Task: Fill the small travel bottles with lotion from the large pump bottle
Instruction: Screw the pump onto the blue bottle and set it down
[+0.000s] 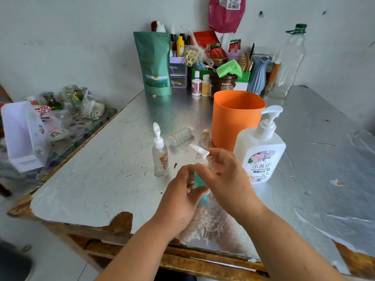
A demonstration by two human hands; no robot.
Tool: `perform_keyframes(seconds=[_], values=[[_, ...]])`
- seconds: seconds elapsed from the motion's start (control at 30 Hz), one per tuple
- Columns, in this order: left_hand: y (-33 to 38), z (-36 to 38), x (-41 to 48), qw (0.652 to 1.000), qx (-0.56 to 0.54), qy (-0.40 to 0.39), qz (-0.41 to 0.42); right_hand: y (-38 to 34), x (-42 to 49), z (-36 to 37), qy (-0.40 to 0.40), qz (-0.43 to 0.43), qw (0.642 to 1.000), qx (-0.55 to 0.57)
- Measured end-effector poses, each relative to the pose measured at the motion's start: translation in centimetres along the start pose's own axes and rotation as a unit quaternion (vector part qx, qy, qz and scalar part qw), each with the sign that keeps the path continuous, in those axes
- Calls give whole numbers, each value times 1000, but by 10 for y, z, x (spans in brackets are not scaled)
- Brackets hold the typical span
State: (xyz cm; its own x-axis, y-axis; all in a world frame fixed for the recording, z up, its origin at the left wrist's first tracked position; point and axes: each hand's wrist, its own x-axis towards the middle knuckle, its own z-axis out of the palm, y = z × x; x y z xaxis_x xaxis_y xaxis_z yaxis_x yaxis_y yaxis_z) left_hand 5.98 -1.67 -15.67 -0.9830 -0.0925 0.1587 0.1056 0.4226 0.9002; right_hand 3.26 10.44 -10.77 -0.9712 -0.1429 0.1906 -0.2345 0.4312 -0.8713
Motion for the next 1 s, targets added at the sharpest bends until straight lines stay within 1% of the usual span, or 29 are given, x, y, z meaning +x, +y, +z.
perform_keyframes(seconds=[0.1, 0.2, 0.27, 0.33, 0.4, 0.5, 0.57, 0.83, 1.0], values=[[0, 0, 0, 1000, -9, 3, -4, -1, 1, 1, 20, -9, 999, -25], [0, 0, -1, 1000, -4, 1, -4, -1, 2, 1, 2, -2, 1000, -26], [1, 0, -1, 1000, -9, 2, -7, 0, 2, 1, 9, -15, 999, -33], [1, 0, -1, 1000, -14, 2, -13, -1, 3, 1, 21, -7, 999, -41], [1, 0, -1, 1000, -5, 0, -13, -2, 4, 0, 14, 6, 999, -39], [1, 0, 0, 1000, -1, 4, -6, 0, 4, 2, -8, -19, 999, -46], [1, 0, 0, 1000, 1, 7, -7, 1, 4, 5, 9, -33, 998, -57], [0, 1, -2, 998, 53, 32, 0, 1, 4, 11, 44, -41, 995, -84], [0, 1, -2, 998, 51, 32, 2, 2, 4, 15, 57, -42, 994, -84]])
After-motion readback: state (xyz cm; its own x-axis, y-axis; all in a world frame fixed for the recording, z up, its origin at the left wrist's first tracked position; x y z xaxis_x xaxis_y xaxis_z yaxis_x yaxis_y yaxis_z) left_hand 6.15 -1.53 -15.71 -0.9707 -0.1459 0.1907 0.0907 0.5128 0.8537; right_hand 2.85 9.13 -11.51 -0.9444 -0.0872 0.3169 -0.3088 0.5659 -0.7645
